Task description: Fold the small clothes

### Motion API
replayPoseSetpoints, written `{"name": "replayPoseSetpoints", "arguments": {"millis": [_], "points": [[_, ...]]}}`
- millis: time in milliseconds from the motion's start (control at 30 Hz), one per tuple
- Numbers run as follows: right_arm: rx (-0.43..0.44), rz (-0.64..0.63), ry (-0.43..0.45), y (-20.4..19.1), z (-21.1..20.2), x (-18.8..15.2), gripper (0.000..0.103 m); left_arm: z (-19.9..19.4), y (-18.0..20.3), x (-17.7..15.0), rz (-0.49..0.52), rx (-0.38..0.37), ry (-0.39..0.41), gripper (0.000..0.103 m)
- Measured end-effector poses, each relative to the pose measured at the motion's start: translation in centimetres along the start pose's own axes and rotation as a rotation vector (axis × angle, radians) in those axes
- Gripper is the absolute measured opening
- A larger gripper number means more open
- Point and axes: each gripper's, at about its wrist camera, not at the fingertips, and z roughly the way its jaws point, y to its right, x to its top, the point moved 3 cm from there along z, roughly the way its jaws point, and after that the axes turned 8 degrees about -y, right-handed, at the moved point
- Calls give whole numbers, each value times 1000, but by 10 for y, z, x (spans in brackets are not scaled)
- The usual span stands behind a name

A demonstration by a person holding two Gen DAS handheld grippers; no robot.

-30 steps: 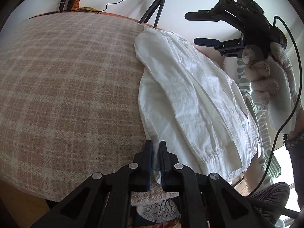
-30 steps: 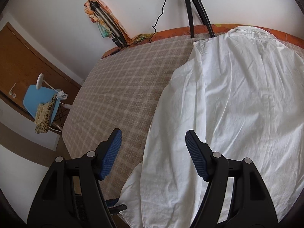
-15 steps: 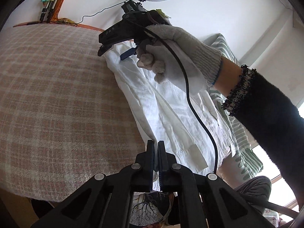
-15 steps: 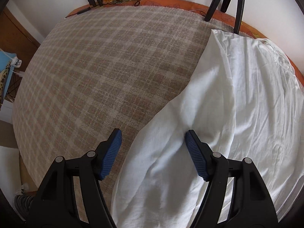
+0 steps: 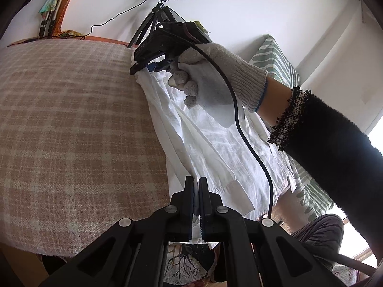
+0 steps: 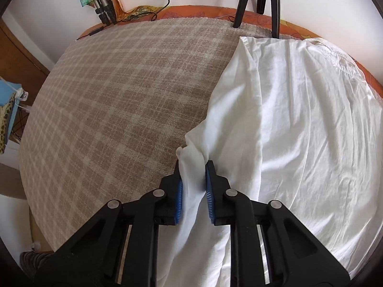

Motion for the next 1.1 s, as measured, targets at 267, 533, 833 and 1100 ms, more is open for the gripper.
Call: {"name": "replayPoseSetpoints", "arguments": {"millis": [267,533,833,1100], "points": [[218,117,147,47,-46,-19,14,11,32,6,83,2,-8,0],[286,220,223,111,-74,-39,14,35,66,8,158,1,-44,0],[224,270,194,153,-60,-49,14,73,96,7,220,-15,-132,2],[155,284,180,174,-66,-67,35,75,102,-17,349,61,-179,18]]}}
